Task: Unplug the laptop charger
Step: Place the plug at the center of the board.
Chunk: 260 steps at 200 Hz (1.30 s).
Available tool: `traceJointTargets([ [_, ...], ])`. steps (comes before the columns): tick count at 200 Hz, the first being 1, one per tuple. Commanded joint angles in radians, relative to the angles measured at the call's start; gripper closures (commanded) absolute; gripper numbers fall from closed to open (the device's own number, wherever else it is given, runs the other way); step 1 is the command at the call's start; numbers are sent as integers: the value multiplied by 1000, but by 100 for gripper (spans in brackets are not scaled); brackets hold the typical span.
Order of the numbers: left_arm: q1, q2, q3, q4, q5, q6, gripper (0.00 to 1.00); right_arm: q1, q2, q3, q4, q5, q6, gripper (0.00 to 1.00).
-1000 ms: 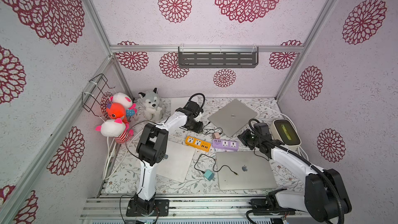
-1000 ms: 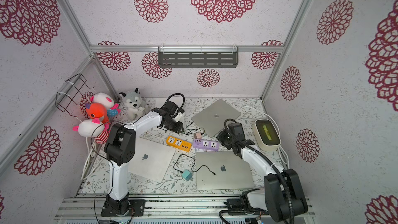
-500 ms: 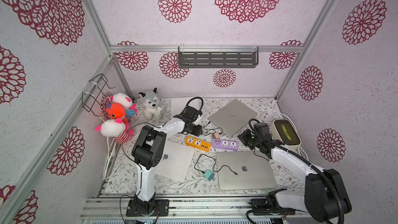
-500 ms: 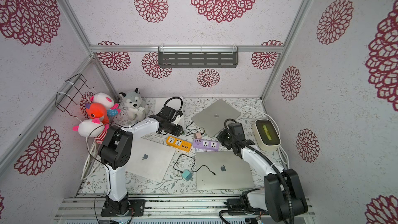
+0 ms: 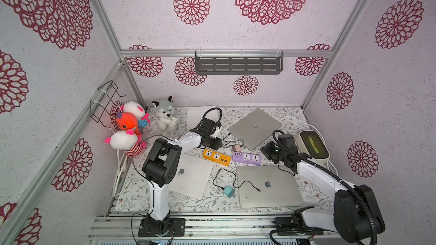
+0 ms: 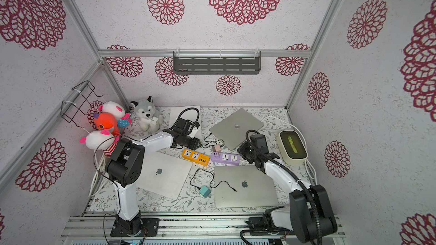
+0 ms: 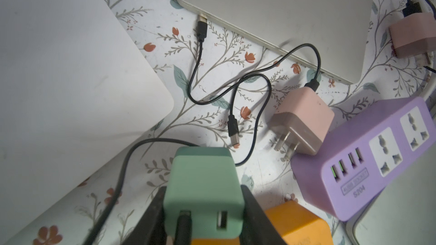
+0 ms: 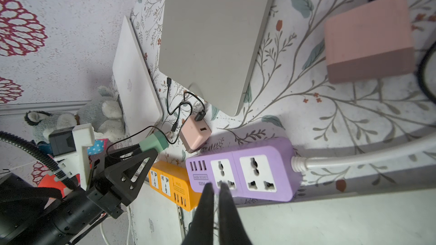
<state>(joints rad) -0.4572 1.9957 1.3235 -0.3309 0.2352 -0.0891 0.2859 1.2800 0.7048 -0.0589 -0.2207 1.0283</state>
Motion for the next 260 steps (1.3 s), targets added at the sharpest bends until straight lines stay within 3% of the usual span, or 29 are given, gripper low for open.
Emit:
traceJointTargets([
  [1,4,-14,-39,-4,-7,2,71,-7,-4,27,4,2,-18,89],
  [81,-2,-52,-57,15,1,-7,63,-7,-11,24,-5,0,-19,89],
  [131,-5,-59,-60,22,-25,-8,53,-6,-8,28,-5,1,-20,89],
  [202,-8,-57,-46,22,-25,-15,48,-6,-10,29,-9,1,-22,89],
  [226,-8,-47,-34,10,-24,-23,51,-7,-8,31,-5,0,-20,89],
  [244,-7,-24,-15,-11,-24,-26,62,-7,-7,32,-5,-2,-19,89],
  [260,-6,12,4,-26,-24,-26,63,-6,-7,33,-7,-2,-21,89],
])
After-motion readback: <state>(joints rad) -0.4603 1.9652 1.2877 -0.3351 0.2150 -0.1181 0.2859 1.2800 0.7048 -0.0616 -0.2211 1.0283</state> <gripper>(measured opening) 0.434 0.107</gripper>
